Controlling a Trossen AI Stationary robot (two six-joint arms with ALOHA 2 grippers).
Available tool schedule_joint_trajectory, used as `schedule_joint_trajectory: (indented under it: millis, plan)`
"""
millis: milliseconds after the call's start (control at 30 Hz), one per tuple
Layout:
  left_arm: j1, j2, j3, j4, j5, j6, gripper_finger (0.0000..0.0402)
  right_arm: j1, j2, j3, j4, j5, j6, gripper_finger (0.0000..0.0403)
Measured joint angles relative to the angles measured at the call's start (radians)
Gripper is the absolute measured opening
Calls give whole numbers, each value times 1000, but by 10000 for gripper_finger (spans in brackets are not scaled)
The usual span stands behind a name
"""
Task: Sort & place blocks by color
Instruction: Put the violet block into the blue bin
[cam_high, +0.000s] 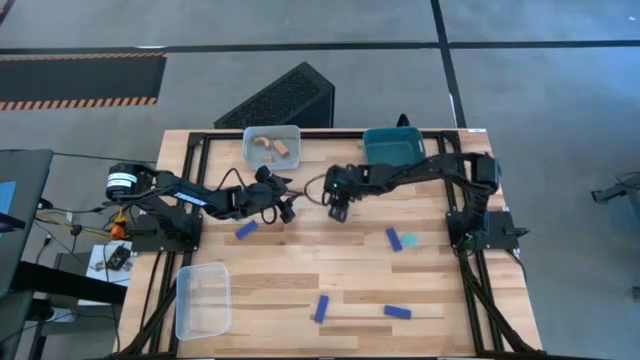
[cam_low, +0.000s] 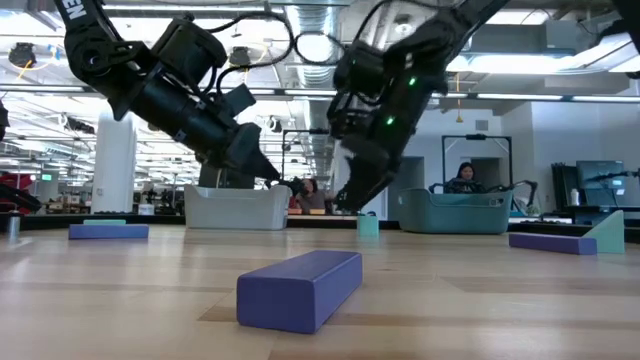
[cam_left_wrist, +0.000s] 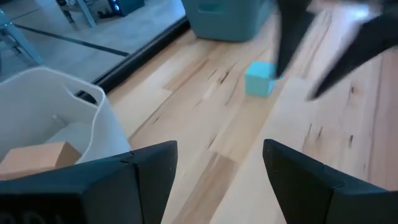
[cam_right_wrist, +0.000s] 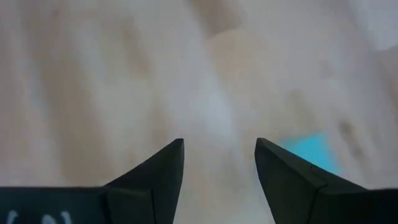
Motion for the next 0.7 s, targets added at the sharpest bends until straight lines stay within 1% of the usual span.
schedule_joint_trajectory:
  millis: [133, 233, 400, 467, 567, 700]
  plan:
    - [0, 0, 0, 3, -1, 1, 228, 77, -49, -16, -123, 0, 39, 220]
    - [0, 0, 0, 2, 10, 3, 228, 136, -97, -94, -154, 0, 115, 220]
    - [0, 0, 0, 10, 115, 38, 228, 225, -212, -269, -162, 6, 332, 220]
    - [0, 0, 0, 31, 144, 38, 228, 259, -265, -329, -168, 29, 425, 220]
    - [0, 0, 0, 54, 159, 42, 228, 311, -350, -395, -166, 80, 550, 220]
    - [0, 0, 0, 85, 171, 41, 228, 377, -446, -439, -192, 141, 663, 220]
